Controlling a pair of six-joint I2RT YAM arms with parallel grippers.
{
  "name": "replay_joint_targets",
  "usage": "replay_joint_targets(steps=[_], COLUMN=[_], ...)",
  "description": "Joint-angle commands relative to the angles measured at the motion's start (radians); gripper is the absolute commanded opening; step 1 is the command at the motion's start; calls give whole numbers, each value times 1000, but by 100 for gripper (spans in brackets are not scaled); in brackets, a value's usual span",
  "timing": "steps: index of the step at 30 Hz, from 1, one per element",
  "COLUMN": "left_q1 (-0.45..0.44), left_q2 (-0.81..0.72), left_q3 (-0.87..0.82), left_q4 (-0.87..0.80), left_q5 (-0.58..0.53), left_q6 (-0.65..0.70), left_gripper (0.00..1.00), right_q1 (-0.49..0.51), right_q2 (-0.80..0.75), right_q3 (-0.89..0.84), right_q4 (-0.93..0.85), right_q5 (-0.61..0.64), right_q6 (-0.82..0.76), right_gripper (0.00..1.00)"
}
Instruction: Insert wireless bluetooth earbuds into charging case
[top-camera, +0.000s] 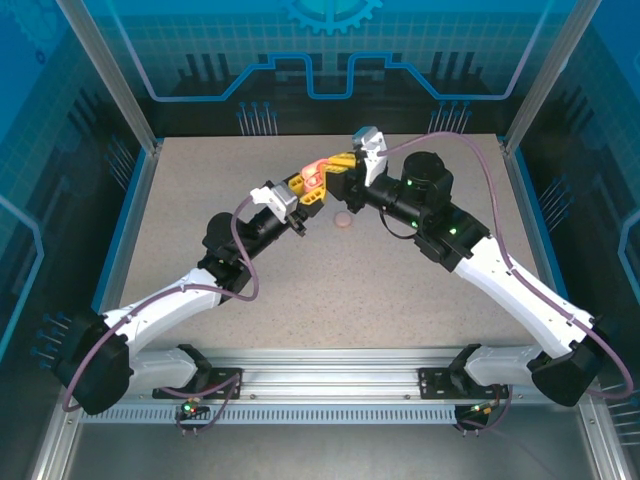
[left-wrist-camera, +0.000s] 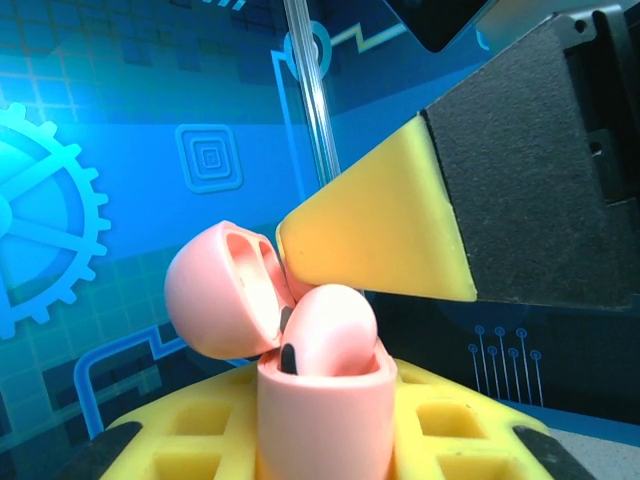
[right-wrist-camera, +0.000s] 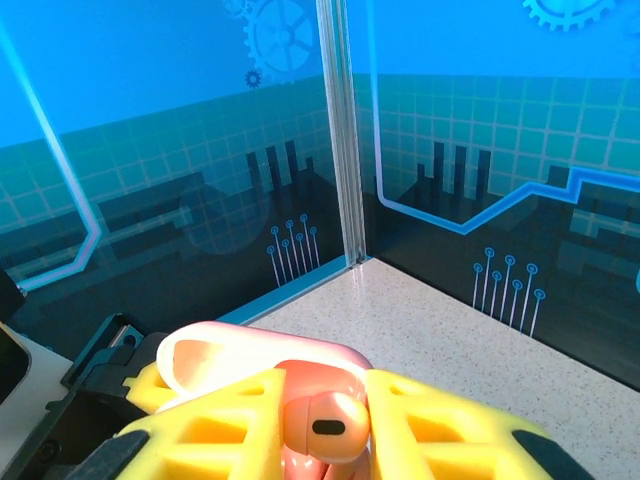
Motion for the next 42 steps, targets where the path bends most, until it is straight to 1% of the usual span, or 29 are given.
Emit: replay_joint_targets(steps=[1,8,16,23,28,34,37,42], left_q1=[-7,-8,-8,-7,-7,-7,-8,-7], left_q2=[-11,-8,-8,-5,-4,-4,-4,-4], left_q3=[45,43,40,38,34,34,35,33], left_q4=[51,54,54,55,57,59,59,59], left_q5=[0,-5,-6,-8,-10,-10,-11,-12], left_q6=[-16,-16,-21,-21,-21,-22,-19,-21], left_gripper=[0,0,0,0,0,0,0,0], right_q1=[-1,9,10,12,11,12,7,2], right_q2=[-14,-38,-43,-42,-47,-64,-78,-96], right_q3=[-32,-52,-54,-32,-22,-25,-26,-17], right_q4=[-14,-15,-26,-33,-47,-59,-64,-80], right_q5=[-18,-33,-40,-36,-36,5,22,19], right_q6=[-27,-47,-49,-25,-29,-30,-25,-1], right_gripper=[25,25,28,37,40,45,50,62])
